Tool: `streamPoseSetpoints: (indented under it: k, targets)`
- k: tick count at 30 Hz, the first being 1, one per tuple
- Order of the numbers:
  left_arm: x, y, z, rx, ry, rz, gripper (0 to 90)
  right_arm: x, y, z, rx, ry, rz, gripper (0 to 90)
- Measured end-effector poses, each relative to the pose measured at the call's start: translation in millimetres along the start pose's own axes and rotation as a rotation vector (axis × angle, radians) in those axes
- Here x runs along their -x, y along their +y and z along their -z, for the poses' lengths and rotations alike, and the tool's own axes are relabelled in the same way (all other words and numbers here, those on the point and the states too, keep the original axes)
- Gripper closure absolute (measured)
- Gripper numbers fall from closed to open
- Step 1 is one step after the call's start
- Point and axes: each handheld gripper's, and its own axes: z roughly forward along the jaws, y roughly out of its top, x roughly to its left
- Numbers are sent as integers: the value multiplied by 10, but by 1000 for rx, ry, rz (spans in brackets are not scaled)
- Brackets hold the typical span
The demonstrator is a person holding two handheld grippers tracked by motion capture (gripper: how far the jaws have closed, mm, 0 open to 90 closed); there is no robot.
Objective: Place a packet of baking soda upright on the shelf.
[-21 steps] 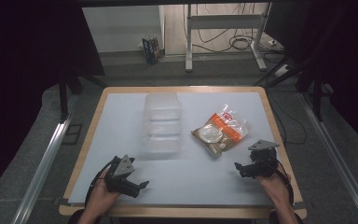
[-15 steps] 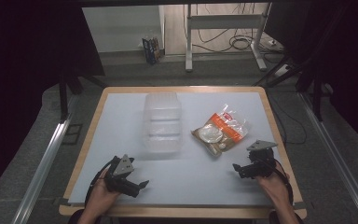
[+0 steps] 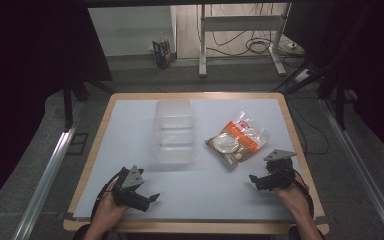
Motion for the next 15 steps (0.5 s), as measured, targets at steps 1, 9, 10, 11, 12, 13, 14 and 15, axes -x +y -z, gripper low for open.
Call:
streamPoseSetpoints:
  k: [1, 9, 10, 11, 12, 13, 14, 15]
  targets:
    - [1, 0, 0, 0, 1, 1, 9, -3, 4, 0, 1, 2, 2, 0]
    - [10, 2, -1, -4, 19, -8, 8, -22, 30, 14, 17, 6, 15, 0]
    - [9, 2, -1, -4, 16, -6, 8, -22, 32, 17, 19, 6, 15, 0]
    - [8, 1, -2, -5, 16, -6, 8, -20, 34, 19, 21, 4, 16, 0]
    - [9, 0, -4, -6, 19, -6, 8, -18, 36, 20, 22, 4, 14, 0]
    - [8, 0, -4, -8, 21, -7, 8, -16, 37, 21, 23, 6, 12, 0]
    - [7, 0, -4, -7, 23, -6, 8, -14, 39, 21, 25, 7, 11, 0]
    - [7, 1, -3, -6, 24, -5, 8, -12, 40, 20, 28, 9, 9, 0]
